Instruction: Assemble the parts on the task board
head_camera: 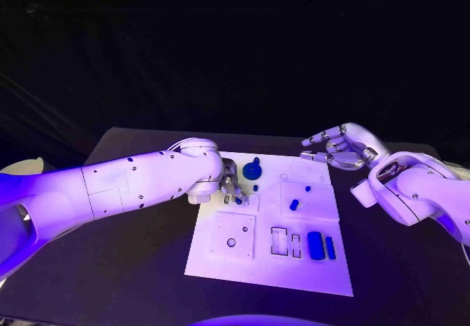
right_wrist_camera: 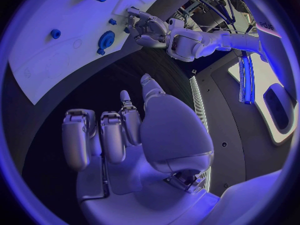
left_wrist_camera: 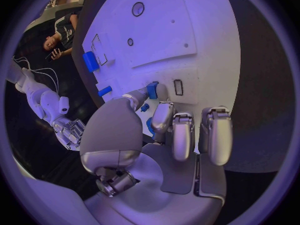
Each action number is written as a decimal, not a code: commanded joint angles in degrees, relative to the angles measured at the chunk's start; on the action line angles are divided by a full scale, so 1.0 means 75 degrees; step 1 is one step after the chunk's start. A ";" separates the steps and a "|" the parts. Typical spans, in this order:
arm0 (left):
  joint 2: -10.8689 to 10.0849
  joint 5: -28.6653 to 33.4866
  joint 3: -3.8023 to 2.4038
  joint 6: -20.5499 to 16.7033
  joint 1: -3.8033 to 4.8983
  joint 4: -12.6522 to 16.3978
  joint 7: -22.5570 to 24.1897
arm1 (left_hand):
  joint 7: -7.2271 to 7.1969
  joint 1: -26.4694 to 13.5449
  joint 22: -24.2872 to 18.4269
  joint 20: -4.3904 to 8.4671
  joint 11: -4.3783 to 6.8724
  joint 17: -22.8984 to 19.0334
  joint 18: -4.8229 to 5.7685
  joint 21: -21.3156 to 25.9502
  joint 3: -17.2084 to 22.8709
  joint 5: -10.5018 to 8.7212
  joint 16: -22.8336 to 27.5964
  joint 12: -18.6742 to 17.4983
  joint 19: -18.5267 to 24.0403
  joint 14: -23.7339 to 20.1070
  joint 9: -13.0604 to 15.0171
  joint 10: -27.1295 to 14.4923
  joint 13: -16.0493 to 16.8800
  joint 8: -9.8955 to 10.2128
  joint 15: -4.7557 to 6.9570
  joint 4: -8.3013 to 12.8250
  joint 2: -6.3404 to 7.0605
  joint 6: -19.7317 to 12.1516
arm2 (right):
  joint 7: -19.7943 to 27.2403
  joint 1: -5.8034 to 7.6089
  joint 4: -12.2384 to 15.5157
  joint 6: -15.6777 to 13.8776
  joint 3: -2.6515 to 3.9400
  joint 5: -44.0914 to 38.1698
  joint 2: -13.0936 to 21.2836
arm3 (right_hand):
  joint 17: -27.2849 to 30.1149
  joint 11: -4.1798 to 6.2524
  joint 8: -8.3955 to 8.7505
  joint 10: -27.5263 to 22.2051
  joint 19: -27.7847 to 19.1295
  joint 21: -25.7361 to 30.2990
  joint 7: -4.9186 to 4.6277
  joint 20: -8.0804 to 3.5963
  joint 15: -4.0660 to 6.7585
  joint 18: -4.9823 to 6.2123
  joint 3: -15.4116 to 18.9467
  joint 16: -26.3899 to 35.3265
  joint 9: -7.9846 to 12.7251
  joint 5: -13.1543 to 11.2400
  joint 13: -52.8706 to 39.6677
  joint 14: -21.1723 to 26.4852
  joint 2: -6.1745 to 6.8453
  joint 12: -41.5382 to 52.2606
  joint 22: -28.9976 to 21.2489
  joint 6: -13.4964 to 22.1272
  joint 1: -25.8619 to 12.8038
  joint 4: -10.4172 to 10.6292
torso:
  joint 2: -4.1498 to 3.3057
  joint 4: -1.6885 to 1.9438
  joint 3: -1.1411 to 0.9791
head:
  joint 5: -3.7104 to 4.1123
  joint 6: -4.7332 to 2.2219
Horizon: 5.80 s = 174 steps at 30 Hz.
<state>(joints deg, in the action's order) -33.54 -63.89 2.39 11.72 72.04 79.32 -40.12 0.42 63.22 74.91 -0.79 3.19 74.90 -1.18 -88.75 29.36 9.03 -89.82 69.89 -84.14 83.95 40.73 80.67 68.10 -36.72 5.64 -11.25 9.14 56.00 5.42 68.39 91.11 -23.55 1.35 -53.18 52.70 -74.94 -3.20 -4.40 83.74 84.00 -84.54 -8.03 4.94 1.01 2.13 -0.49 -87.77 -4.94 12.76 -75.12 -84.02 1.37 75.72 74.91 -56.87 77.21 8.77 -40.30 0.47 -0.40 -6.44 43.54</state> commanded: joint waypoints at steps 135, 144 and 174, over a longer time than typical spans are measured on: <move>0.0780 0.0692 -0.0249 0.1584 0.0554 -0.2864 0.0380 | 0.0299 0.0513 0.1501 -0.0113 -0.0238 0.2013 0.0018 0.0216 -0.4030 -0.0328 -0.0024 -0.0257 -0.0532 0.0806 -0.0844 -0.0276 -0.0403 0.1073 -0.0127 -0.0649 -0.1119 -0.0011 | -0.0124 -0.0073 -0.0292 0.0133 -0.0008 -0.0106 -0.0258 | -0.1473 0.0024 -0.0007 0.0006 0.0123 0.0056 -0.0004 -0.0030 0.0030 0.0042 0.0088 0.0048 -0.0013 0.0044 -0.0799 -0.0670 -0.0078 -0.0014 0.0531 -0.0064 -0.0047 0.0013 | -0.0033 -0.0019 0.0016 | 0.0044 -0.0058; 0.0783 0.0710 -0.0249 0.1557 0.0554 -0.2839 0.0388 | 0.0298 0.0784 0.1492 -0.0110 -0.0237 0.2013 0.0014 0.0227 -0.3903 -0.0319 -0.0024 -0.0254 -0.0527 0.0806 -0.0870 -0.0274 -0.0408 0.1081 -0.0127 -0.0608 -0.1207 -0.0002 | -0.0112 -0.0075 -0.0288 0.0122 -0.0008 -0.0108 -0.0261 | -0.1475 0.0025 -0.0006 0.0008 0.0124 0.0056 -0.0004 -0.0030 0.0031 0.0042 0.0090 0.0047 -0.0013 0.0050 -0.0801 -0.0671 -0.0084 -0.0009 0.0531 -0.0065 -0.0045 0.0011 | -0.0030 -0.0015 0.0015 | 0.0037 -0.0047; 0.0268 0.1472 -0.0247 0.0727 0.0560 -0.2024 0.0577 | 0.0256 0.1957 0.1260 -0.0063 -0.0193 0.2013 -0.0052 0.0461 -0.0883 -0.0793 -0.0024 -0.0484 -0.0422 0.0806 -0.0452 -0.0362 -0.0678 0.0762 -0.0100 0.0227 -0.1103 -0.0326 | -0.0128 -0.0087 -0.0352 0.0166 -0.0009 -0.0108 -0.0279 | -0.1472 0.0025 -0.0005 0.0006 0.0120 0.0061 -0.0003 -0.0031 0.0031 0.0043 0.0091 0.0049 -0.0013 0.0057 -0.0797 -0.0670 -0.0087 -0.0015 0.0523 -0.0066 -0.0037 0.0005 | -0.0017 0.0003 0.0013 | 0.0023 -0.0017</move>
<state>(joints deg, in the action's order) -31.33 -53.61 0.55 18.71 76.19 63.35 -36.00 2.67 77.71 74.91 -1.52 1.64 74.92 -1.31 -85.64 18.77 3.37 -89.82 66.34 -84.03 83.96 34.24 77.89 63.07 -30.61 4.59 -13.28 0.42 53.70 4.33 67.77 88.48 -23.12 1.28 -53.49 50.66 -74.94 -3.21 -4.40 83.72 84.00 -84.32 -8.02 4.94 1.01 2.14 -0.09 -87.77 -4.96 12.99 -75.02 -84.02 1.14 76.00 74.92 -56.87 76.97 8.84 -40.45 0.46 -0.27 -6.14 43.46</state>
